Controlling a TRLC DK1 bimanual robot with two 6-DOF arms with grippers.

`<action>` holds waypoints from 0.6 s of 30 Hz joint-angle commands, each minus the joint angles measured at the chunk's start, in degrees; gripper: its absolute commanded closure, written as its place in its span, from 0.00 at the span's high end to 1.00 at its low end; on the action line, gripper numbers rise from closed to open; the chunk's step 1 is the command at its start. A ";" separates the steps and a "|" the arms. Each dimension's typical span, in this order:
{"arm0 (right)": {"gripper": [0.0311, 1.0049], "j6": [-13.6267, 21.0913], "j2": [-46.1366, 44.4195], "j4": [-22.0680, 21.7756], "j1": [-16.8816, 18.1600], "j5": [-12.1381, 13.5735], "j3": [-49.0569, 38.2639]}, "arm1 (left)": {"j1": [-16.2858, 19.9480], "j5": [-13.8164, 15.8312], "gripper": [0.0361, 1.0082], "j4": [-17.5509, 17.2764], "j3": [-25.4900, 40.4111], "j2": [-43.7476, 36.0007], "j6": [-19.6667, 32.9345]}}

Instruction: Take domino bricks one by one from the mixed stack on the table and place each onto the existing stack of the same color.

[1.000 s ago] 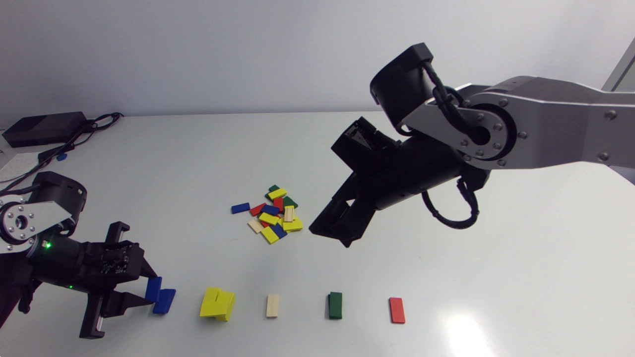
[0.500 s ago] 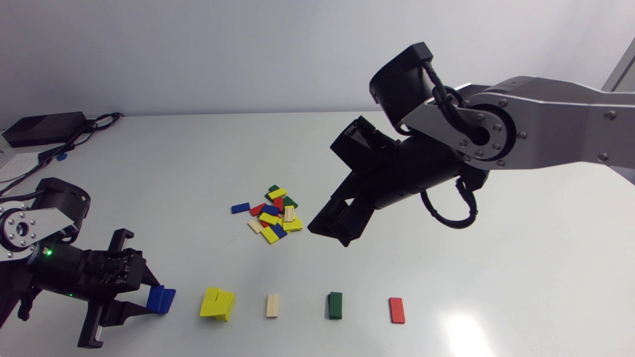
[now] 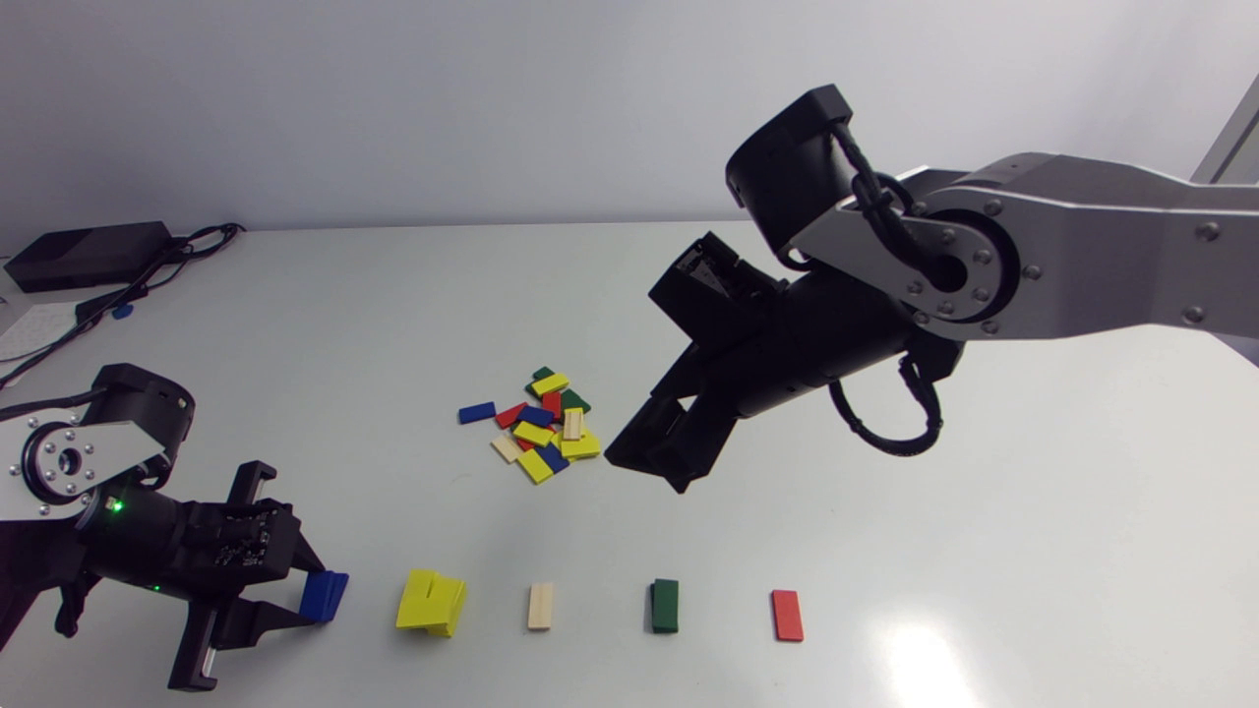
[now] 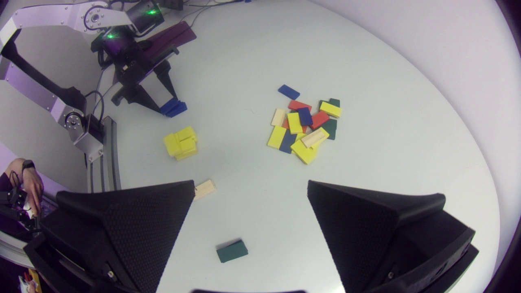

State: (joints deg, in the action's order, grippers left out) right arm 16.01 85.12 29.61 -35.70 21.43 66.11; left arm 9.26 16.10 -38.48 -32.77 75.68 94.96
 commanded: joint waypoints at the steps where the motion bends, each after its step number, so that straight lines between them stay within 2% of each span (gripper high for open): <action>1: 0.96 -1.42 0.48 -0.51 -0.33 -0.25 -1.68 | -0.29 0.34 0.36 0.60 1.40 1.40 2.16; 2: 0.96 -1.42 0.48 -0.51 -0.33 -0.25 -1.77 | -0.20 0.43 0.40 0.69 1.40 1.58 2.16; 5: 0.96 -1.42 0.48 -0.51 -0.33 -0.25 -1.95 | -0.03 0.34 0.72 0.86 1.31 1.93 2.25; 7: 0.96 -1.42 0.31 -0.51 -0.33 -0.25 -1.95 | 0.06 0.34 0.86 0.95 0.78 1.66 2.25; 10: 0.96 -1.42 0.31 -0.51 -0.33 -0.34 -1.95 | 0.24 0.34 0.91 0.86 0.34 1.31 2.16; 14: 0.96 -1.42 0.31 -0.60 -0.42 -0.25 -1.95 | 0.24 0.34 0.92 0.77 -0.01 0.52 2.07; 16: 0.96 -1.42 0.31 -0.60 -0.33 -0.25 -1.86 | 0.32 0.43 0.92 0.16 -1.06 -1.15 1.81; 18: 0.96 -1.42 0.13 -0.51 -0.33 -0.25 -1.86 | 0.41 1.04 0.92 -1.42 -3.52 -2.73 -0.56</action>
State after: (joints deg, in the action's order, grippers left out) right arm 15.84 85.14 29.56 -35.70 21.43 65.71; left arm 9.32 16.32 -39.03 -33.50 74.81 94.80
